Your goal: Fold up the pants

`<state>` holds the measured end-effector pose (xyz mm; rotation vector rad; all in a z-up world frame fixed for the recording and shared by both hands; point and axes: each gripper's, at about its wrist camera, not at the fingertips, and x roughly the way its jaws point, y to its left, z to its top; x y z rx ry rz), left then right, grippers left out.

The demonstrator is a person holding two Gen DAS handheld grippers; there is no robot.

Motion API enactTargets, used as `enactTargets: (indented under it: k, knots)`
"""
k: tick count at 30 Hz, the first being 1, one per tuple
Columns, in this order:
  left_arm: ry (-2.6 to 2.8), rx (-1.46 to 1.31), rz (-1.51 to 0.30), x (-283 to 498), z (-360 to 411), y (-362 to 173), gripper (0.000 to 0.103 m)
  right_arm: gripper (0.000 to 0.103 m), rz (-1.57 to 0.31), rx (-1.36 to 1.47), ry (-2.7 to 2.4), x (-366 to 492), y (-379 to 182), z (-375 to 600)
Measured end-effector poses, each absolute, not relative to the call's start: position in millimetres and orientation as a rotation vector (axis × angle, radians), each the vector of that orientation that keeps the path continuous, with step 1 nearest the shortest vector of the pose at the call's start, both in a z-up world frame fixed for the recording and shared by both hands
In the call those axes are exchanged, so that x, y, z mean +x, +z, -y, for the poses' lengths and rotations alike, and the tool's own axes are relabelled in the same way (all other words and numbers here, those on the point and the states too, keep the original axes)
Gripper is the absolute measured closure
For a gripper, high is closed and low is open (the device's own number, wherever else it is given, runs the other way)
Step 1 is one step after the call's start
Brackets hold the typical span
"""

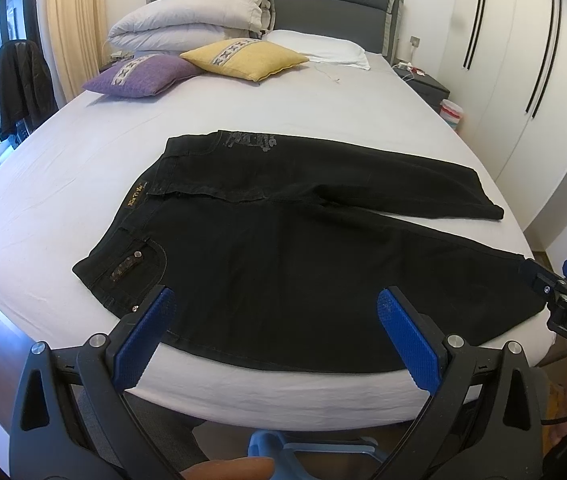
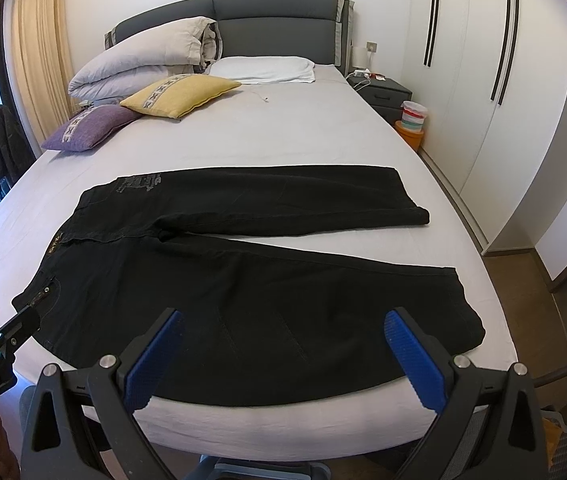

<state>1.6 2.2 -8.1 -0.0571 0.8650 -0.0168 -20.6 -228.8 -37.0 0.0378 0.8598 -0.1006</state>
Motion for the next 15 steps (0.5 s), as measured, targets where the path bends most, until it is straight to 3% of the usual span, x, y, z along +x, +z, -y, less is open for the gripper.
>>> enactTargets:
  k: [15]
  knots:
    - [-0.005, -0.050, -0.880, 3.7, -2.4, -11.5, 0.000, 0.000, -0.866, 0.040, -0.092, -22.1, -39.8, 226.1]
